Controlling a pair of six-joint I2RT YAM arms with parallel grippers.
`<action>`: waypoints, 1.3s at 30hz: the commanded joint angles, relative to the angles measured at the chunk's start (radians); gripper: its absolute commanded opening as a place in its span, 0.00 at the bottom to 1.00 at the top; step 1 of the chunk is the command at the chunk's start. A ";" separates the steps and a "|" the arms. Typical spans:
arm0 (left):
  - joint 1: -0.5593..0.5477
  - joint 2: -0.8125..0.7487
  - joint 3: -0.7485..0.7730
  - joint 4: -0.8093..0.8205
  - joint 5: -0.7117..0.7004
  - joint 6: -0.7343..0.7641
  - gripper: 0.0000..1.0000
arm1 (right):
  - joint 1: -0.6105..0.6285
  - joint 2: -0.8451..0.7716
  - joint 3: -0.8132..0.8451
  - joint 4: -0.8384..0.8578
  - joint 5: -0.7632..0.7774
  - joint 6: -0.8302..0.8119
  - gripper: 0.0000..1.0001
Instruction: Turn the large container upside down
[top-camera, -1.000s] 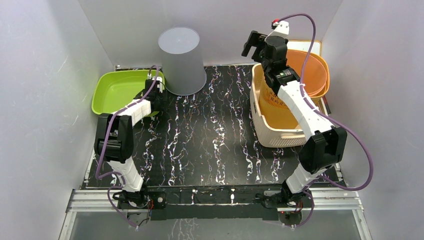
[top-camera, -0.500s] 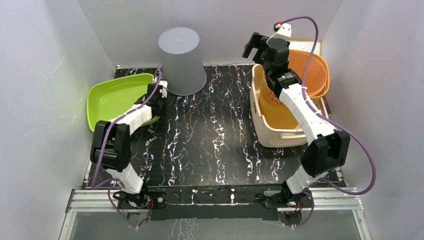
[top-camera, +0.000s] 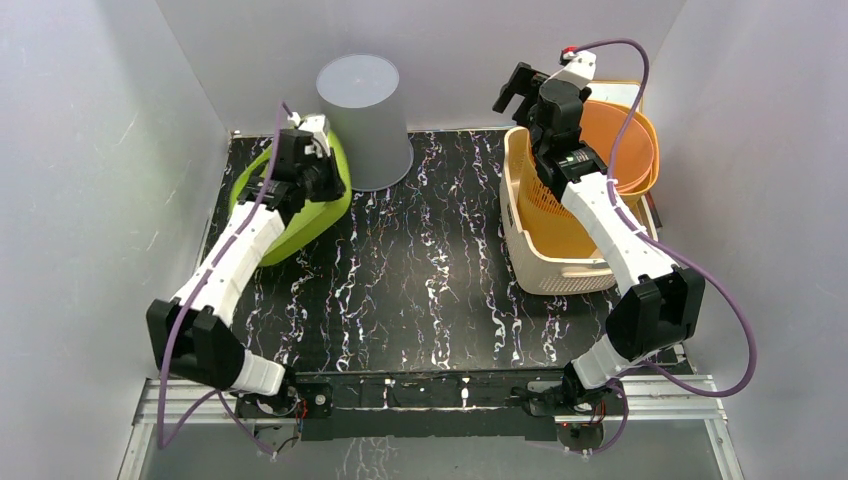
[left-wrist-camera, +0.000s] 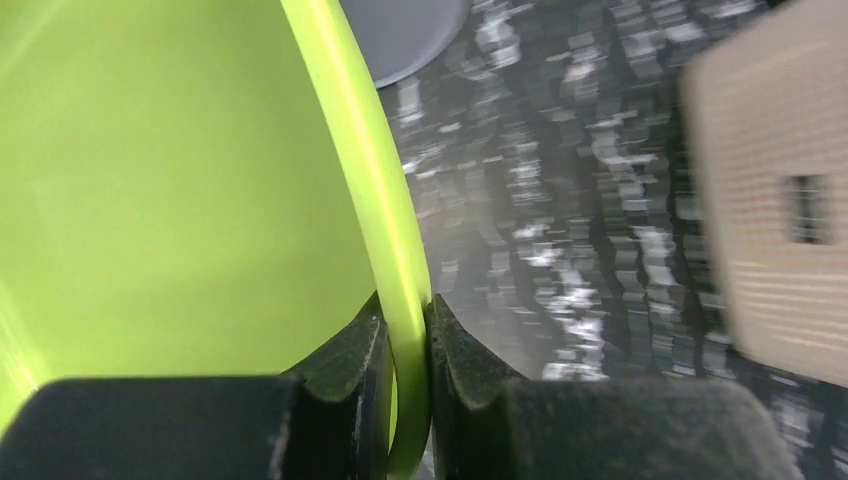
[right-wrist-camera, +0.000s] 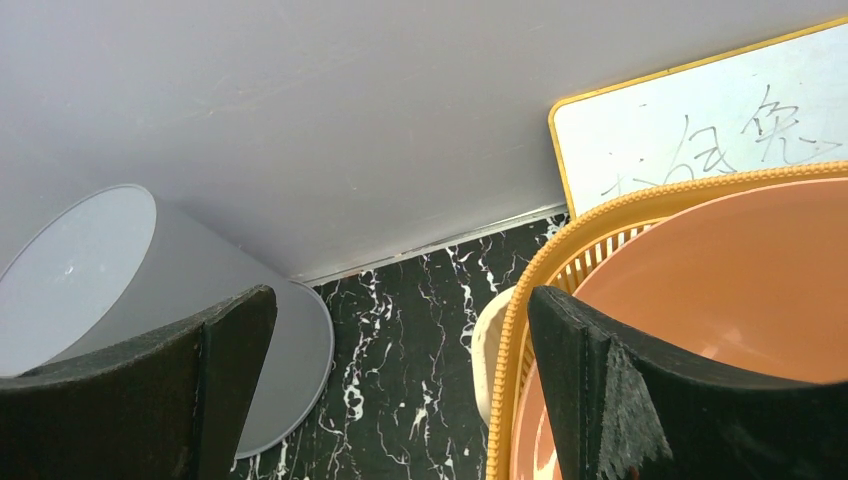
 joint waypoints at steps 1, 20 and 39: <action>-0.022 -0.120 0.107 0.015 0.257 -0.146 0.00 | -0.005 -0.035 0.031 0.064 0.039 0.021 0.98; -0.024 -0.224 -0.422 1.197 0.768 -1.126 0.00 | -0.004 -0.114 -0.008 0.081 0.091 -0.039 0.97; -0.010 -0.136 -0.889 1.664 0.718 -1.387 0.00 | -0.004 -0.099 -0.028 0.091 0.077 -0.036 0.96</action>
